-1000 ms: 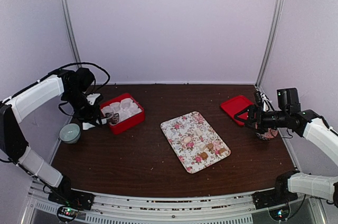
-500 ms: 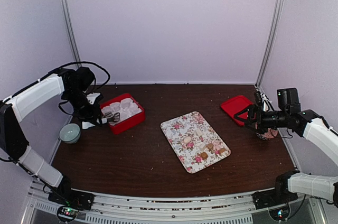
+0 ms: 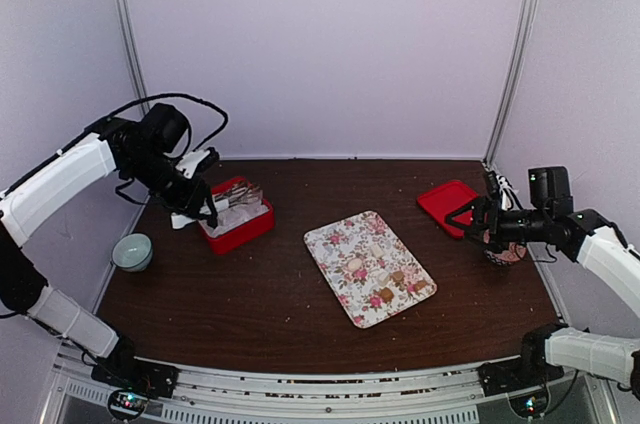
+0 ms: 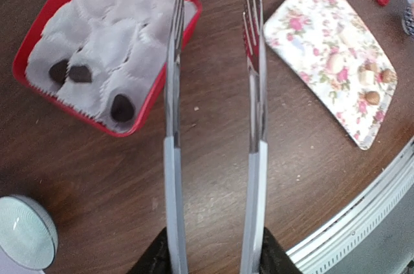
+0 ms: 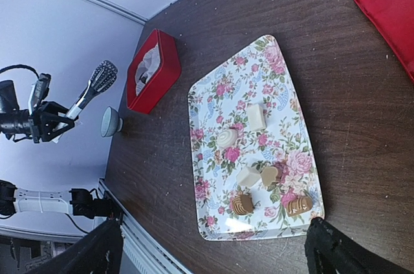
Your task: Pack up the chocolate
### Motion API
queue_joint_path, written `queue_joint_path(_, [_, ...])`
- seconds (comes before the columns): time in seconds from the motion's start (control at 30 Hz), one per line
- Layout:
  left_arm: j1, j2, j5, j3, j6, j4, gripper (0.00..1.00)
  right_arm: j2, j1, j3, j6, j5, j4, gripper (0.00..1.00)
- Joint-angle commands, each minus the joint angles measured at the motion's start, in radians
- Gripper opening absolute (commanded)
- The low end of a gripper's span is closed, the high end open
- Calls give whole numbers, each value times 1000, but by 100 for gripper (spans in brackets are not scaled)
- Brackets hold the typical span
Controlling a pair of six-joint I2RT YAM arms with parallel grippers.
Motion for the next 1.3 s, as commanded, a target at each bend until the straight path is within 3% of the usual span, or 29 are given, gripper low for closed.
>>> queue_joint_path(0.0, [-107,-23,58,22,54,139,40,-37,-7,17,-11,1,-23,100])
queue_joint_path(0.6, [-615,177,-50,-55,147,327,40,-160,-7,-24,-21,29,-105,100])
queue_joint_path(1.27, [-695,410,-88,32,185,404,41,-277,-7,-53,4,57,-169,100])
